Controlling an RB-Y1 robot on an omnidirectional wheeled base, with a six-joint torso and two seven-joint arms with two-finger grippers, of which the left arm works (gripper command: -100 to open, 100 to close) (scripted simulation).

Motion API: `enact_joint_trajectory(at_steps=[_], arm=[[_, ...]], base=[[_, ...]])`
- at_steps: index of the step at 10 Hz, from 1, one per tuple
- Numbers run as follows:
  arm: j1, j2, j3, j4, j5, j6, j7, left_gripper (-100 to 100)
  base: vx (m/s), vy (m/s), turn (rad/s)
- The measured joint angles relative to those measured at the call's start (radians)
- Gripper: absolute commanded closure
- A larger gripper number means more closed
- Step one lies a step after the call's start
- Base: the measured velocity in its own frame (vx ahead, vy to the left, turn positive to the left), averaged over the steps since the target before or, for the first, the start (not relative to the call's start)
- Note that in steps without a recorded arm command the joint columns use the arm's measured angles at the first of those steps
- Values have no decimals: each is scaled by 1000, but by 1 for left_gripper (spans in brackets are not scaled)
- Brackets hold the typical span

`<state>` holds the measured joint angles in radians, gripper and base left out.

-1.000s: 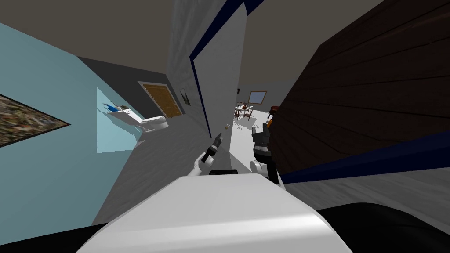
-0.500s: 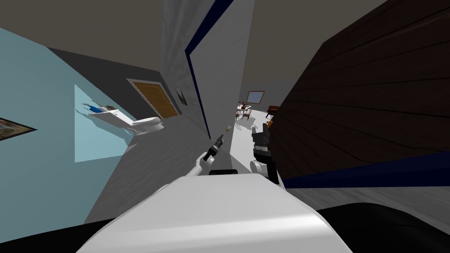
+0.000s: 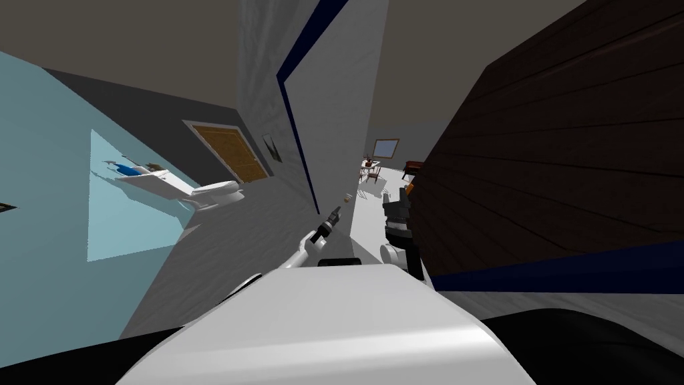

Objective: Push the door open

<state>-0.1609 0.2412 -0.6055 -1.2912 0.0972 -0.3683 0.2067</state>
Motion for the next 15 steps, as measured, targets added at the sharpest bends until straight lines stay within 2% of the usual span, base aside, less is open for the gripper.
enact_joint_trajectory(at_steps=[5, 8, 13, 14, 15], arm=[[-53, 12, -44, 86, 12, 7, 20, -100], [-58, 4, -37, 101, 11, 5, 19, -100], [-65, -24, -13, 136, 8, 3, 7, -100], [-66, -25, -12, 136, 8, 3, 7, 100], [-67, -25, -12, 134, 8, 1, 7, 100]], base=[[92, 57, -45], [155, -103, -46], [173, -115, -40], [-7, 3, 6], [-32, 19, -8]])
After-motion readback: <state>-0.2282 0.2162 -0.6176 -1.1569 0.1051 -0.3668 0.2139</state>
